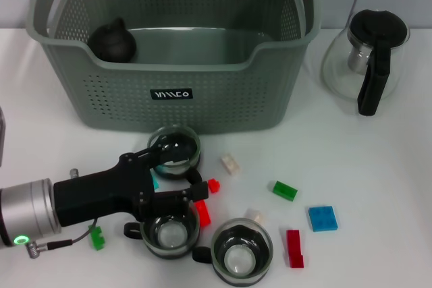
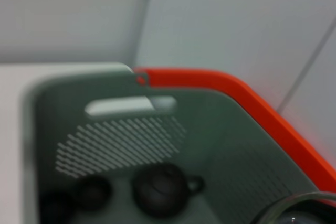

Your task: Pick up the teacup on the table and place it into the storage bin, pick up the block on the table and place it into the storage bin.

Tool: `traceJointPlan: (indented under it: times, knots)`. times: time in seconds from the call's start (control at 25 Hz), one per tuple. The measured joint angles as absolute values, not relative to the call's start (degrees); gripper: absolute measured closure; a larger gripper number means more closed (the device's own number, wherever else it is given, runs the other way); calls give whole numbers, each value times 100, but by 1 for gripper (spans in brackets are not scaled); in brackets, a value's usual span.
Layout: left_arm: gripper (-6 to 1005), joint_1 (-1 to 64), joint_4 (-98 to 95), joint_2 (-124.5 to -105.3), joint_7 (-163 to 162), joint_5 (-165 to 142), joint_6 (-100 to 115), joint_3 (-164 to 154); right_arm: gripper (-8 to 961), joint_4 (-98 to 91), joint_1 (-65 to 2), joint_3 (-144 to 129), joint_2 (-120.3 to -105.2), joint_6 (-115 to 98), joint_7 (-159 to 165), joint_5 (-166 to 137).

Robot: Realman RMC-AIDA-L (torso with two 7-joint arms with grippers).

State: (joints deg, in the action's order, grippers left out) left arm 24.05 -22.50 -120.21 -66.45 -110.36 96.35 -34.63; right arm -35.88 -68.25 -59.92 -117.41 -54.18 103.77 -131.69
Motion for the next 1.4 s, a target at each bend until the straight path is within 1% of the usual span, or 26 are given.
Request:
traceJointPlan:
  times: [0.24,0.4,0.64,1.4]
  knots:
    - [64,2402,-2240,-12019,-6645,-10949,9627,-3463,896,-2859,-6944,-6077,-11849,-4606,9844,-13172]
    - [64,2400,-2225,-12017,-6643,-10930,9616,-3463,895,-2675,-6956,-6245,-11877,-4311,9765,-13174]
    - [64,2399,-2225,-12026,-6644,-10930,9568,-3463,895,-2523,-6960,-6454,-11902,-4147,9712,-13175]
    - [65,2395,-2215,-12021,-6645,-10934,9553,-3463,895,-2578,-6874,-6530,-11905,-4344,10025,-13412]
